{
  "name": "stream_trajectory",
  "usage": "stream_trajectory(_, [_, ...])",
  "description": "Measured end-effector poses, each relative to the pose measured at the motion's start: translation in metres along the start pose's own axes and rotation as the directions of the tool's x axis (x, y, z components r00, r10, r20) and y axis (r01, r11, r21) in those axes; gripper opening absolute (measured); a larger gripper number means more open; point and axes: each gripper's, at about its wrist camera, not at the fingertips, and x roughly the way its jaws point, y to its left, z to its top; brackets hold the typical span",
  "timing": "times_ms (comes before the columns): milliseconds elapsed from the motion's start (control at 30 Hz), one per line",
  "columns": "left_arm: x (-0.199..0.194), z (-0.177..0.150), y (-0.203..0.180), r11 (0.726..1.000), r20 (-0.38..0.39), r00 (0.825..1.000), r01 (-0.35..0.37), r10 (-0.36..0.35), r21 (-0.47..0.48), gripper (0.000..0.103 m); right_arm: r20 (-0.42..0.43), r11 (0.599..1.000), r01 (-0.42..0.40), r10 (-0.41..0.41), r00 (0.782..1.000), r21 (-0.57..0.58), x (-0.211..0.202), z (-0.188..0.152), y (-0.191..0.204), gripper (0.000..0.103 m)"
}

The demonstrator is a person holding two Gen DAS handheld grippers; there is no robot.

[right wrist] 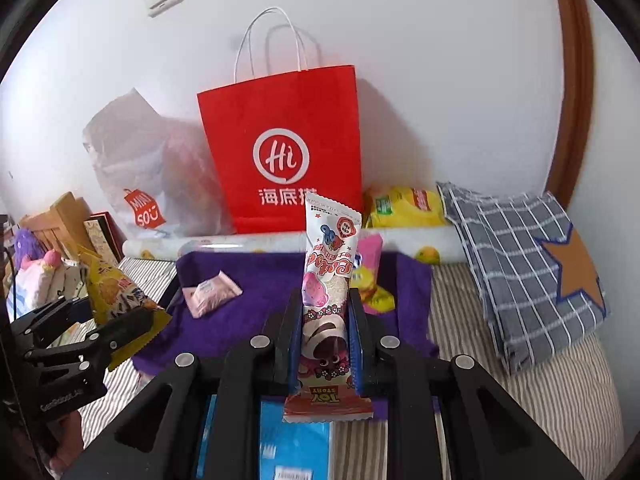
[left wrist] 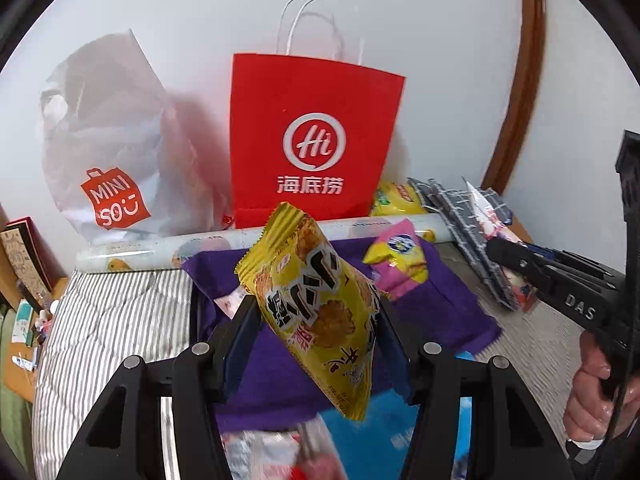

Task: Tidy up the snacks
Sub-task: 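Carry the chip bag with the left tool while the right tool carries the ice-cream packet to the towel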

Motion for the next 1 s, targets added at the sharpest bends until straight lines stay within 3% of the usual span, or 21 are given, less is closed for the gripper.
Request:
stream_trajectory(100, [0.019, 0.000, 0.011, 0.999, -0.016, 0.999, -0.031, 0.031, -0.007, 0.055, -0.017, 1.000, -0.026, 0.026, 1.000, 0.000, 0.022, -0.006, -0.005, 0.020])
stream_trajectory(300, [0.050, -0.015, 0.030, 0.998, -0.084, 0.995, -0.051, 0.047, -0.043, 0.055, -0.141, 0.999, -0.027, 0.031, 0.990, 0.034, 0.070, -0.033, -0.021, 0.020])
stream_trajectory(400, [0.055, -0.019, 0.035, 0.997, -0.094, 0.994, -0.067, 0.062, -0.050, 0.055, -0.150, 0.999, -0.021, 0.026, 0.988, 0.038, 0.076, -0.038, -0.023, 0.020])
stream_trajectory(533, [0.056, -0.021, 0.041, 0.996, -0.108, 0.994, -0.036, 0.027, -0.082, 0.055, -0.152, 0.999, -0.024, 0.029, 0.988, 0.032, 0.079, -0.040, -0.023, 0.020])
stream_trajectory(1000, [0.068, -0.026, 0.046, 0.994, -0.138, 0.988, -0.084, 0.074, -0.070, 0.055, -0.206, 0.996, -0.032, 0.050, 0.977, 0.087, 0.090, -0.046, -0.032, 0.020])
